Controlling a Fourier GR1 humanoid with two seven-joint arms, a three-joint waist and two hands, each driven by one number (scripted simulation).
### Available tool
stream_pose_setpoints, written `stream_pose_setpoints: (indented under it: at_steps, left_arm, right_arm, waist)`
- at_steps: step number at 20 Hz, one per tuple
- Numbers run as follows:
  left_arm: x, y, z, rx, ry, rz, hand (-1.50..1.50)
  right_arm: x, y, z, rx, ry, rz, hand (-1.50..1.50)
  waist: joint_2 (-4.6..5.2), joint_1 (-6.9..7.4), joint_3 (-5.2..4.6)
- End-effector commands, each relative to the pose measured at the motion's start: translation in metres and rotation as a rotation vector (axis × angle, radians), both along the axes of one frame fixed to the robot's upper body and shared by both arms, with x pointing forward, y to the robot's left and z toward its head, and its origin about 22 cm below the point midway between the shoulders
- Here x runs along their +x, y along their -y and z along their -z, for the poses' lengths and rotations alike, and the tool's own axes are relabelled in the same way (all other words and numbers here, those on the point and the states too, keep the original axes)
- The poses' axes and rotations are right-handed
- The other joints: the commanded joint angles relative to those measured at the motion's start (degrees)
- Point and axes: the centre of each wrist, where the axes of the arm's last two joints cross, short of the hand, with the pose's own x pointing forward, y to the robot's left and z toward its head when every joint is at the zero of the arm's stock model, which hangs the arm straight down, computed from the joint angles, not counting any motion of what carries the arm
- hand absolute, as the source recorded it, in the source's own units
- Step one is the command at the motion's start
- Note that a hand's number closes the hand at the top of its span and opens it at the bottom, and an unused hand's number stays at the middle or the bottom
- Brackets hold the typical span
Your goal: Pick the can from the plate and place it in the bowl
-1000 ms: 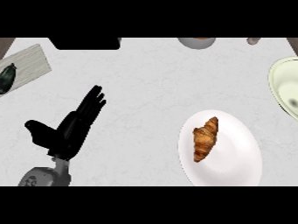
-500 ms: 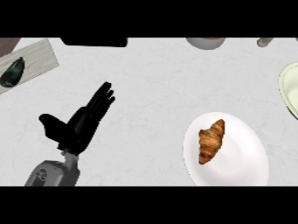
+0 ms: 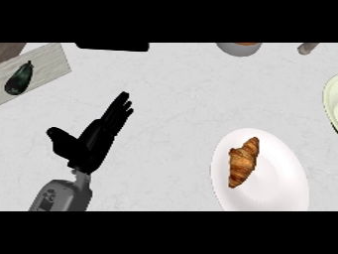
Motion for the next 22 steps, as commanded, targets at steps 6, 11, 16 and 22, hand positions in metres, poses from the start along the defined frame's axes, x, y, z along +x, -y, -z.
stream_pose_setpoints:
  at_steps: [6, 11, 16, 22]
  left_arm:
    - [0.0, -0.011, -0.007, -0.008, 0.004, -0.021, 0.0]
    - [-0.008, -0.014, -0.004, -0.014, -0.018, -0.037, 0.0]
    - [-0.009, -0.023, 0.001, 0.01, -0.023, -0.074, 0.0]
    - [-0.024, -0.025, 0.022, 0.001, -0.042, -0.105, 0.0]
  right_arm:
    - [0.028, 0.005, 0.037, 0.28, 0.052, -0.068, -1.5]
    - [0.036, 0.002, 0.018, 0.585, 0.427, -0.108, -1.5]
    - [0.003, 0.043, 0.013, 0.753, 0.632, -0.272, -1.5]
    - [-0.043, 0.072, 0.005, 0.872, 0.726, -0.385, -1.5]
  waist:
    - [-0.18, -0.9, 0.14]
    - [-1.19, -2.92, 0.25]
    - [-1.43, -5.05, 0.08]
    - [-1.96, -6.52, -0.18]
